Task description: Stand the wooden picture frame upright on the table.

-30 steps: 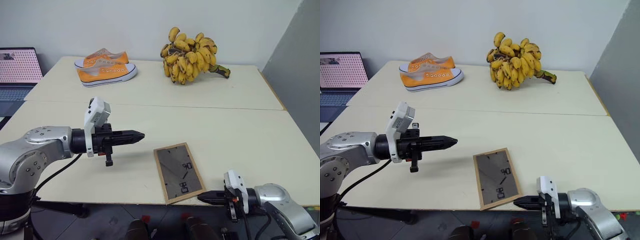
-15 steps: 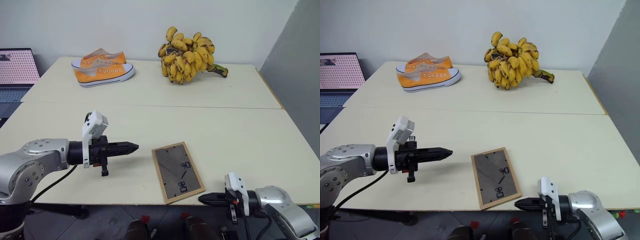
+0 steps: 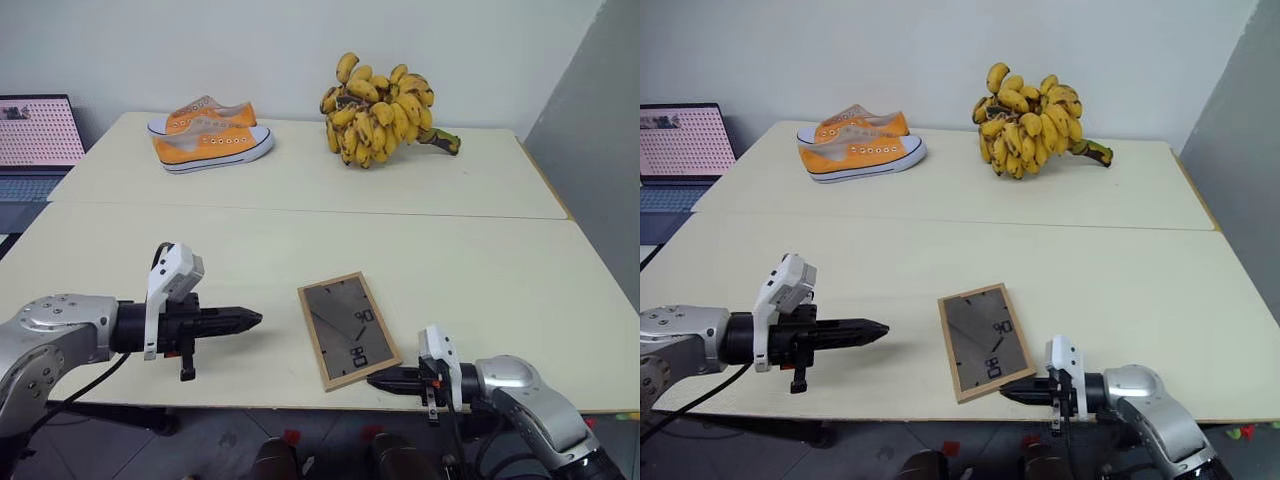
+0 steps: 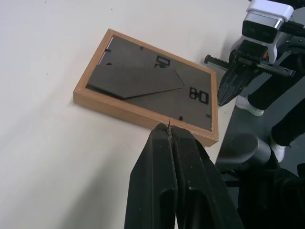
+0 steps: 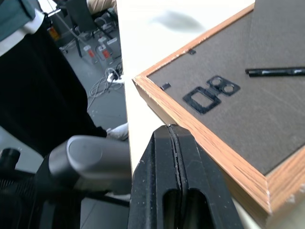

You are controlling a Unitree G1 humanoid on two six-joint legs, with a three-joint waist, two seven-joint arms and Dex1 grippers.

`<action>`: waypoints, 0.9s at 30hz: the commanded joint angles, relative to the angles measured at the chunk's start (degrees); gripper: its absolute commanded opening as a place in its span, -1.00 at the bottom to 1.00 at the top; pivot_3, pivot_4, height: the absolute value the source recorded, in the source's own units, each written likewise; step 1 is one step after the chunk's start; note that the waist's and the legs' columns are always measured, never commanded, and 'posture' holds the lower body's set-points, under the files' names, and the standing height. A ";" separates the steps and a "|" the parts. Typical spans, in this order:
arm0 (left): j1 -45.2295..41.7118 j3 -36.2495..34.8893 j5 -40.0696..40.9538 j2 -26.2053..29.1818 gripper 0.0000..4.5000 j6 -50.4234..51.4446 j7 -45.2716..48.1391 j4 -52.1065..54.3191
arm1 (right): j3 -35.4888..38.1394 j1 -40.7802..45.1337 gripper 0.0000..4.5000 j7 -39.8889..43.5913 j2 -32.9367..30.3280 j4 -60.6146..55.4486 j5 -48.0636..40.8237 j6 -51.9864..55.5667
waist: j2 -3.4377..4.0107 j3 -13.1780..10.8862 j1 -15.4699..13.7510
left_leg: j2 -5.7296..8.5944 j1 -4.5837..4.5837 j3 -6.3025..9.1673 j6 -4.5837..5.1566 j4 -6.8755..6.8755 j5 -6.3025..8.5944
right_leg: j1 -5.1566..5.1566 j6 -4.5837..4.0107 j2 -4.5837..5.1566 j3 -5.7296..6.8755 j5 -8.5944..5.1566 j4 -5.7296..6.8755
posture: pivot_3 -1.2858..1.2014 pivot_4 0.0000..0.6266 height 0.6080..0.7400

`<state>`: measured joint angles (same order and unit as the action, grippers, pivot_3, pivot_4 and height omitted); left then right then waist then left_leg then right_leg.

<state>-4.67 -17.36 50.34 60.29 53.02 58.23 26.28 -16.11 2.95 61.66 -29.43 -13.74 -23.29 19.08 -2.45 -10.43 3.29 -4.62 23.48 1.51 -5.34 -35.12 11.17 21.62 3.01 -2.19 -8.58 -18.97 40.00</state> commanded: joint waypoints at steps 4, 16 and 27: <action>-1.75 -0.22 -2.17 0.40 -1.00 -3.00 1.16 -2.03 | -1.85 4.90 -1.00 -6.74 7.18 3.59 2.27 1.11 | -0.01 0.00 0.15 | 0.00 0.02 -0.01 0.00 0.03 0.00 | 0.05 -0.01 0.00 0.00 0.00 0.01 | 0.03 -0.52 1.00; -2.86 -0.30 -2.48 -0.26 -1.00 -2.80 0.72 -2.27 | 1.56 6.13 -1.00 -5.11 2.39 -2.94 0.45 3.77 | 0.03 -0.02 0.08 | 0.01 0.11 -0.08 0.00 0.04 0.00 | 0.14 0.00 0.01 -0.05 0.01 0.02 | 0.03 -0.52 1.00; -6.21 3.18 -3.60 -2.32 -1.00 -3.46 -0.17 -3.83 | 3.24 0.64 -1.00 0.37 -6.99 -10.12 -7.40 10.25 | 0.07 -0.04 0.08 | -0.01 0.36 0.06 0.01 0.02 -0.01 | 0.33 0.00 -0.04 0.04 0.01 0.03 | 0.03 -0.52 1.00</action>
<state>-9.83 -14.25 47.12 58.09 50.65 58.07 22.38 -11.66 3.99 63.26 -37.69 -23.53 -31.27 30.33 -2.39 -10.47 3.36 -4.62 23.85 1.53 -5.33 -35.10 11.16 21.95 3.03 -2.22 -8.58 -18.96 40.02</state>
